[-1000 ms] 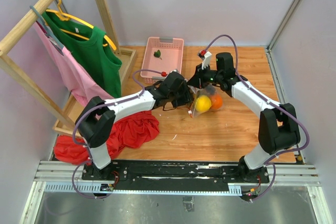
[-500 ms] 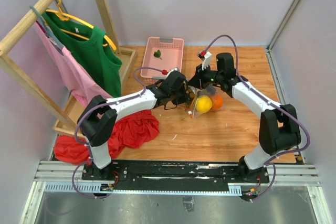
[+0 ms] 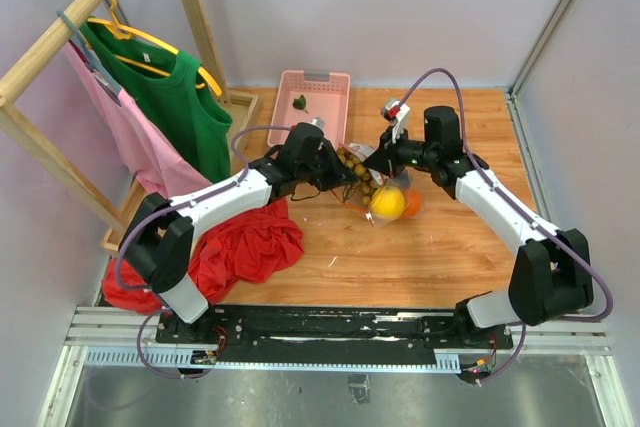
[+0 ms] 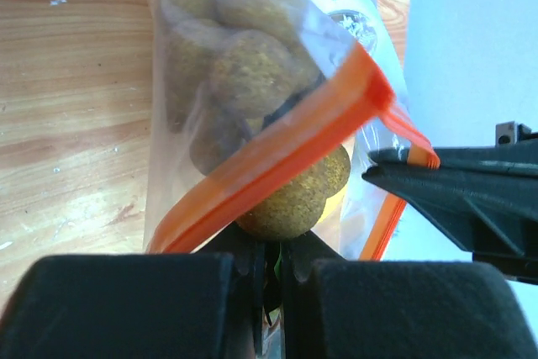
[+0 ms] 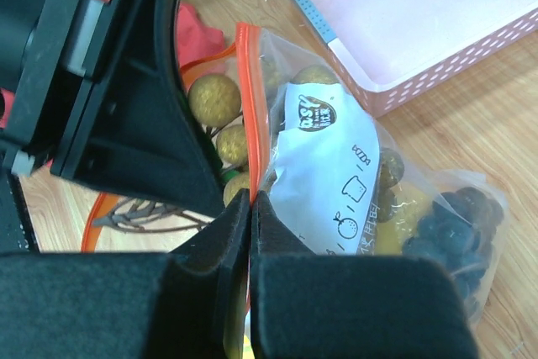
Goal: Open the zip-top bag and remove the fake food
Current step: Pick up the fake fruit from the zipper food storage bag.
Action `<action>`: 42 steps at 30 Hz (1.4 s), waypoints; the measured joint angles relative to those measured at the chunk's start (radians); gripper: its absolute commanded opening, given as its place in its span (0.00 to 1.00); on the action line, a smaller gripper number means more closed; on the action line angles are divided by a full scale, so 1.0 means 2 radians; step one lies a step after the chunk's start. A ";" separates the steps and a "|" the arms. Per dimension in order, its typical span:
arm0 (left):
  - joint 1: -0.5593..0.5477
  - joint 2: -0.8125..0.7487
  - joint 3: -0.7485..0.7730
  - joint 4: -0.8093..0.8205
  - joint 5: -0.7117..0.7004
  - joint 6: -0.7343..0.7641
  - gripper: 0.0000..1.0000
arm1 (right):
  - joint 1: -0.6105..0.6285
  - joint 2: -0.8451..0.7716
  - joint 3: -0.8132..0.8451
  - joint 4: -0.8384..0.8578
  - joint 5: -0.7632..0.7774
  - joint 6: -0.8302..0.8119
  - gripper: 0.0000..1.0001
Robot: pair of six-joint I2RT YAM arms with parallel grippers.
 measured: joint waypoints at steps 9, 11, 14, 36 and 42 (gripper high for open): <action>0.035 0.002 -0.009 0.014 0.108 -0.022 0.00 | 0.022 -0.029 -0.034 0.001 0.048 -0.040 0.01; 0.046 0.004 -0.009 0.014 0.132 -0.026 0.00 | 0.025 -0.032 -0.035 0.005 0.066 -0.047 0.01; 0.060 0.006 -0.005 0.014 0.170 -0.034 0.00 | 0.027 -0.034 -0.038 0.014 0.090 -0.060 0.01; 0.093 0.006 0.004 0.012 0.336 -0.019 0.00 | 0.033 -0.064 -0.074 0.060 0.144 -0.122 0.01; 0.093 0.006 0.006 -0.051 0.363 0.069 0.00 | 0.033 -0.063 -0.075 0.068 0.142 -0.102 0.01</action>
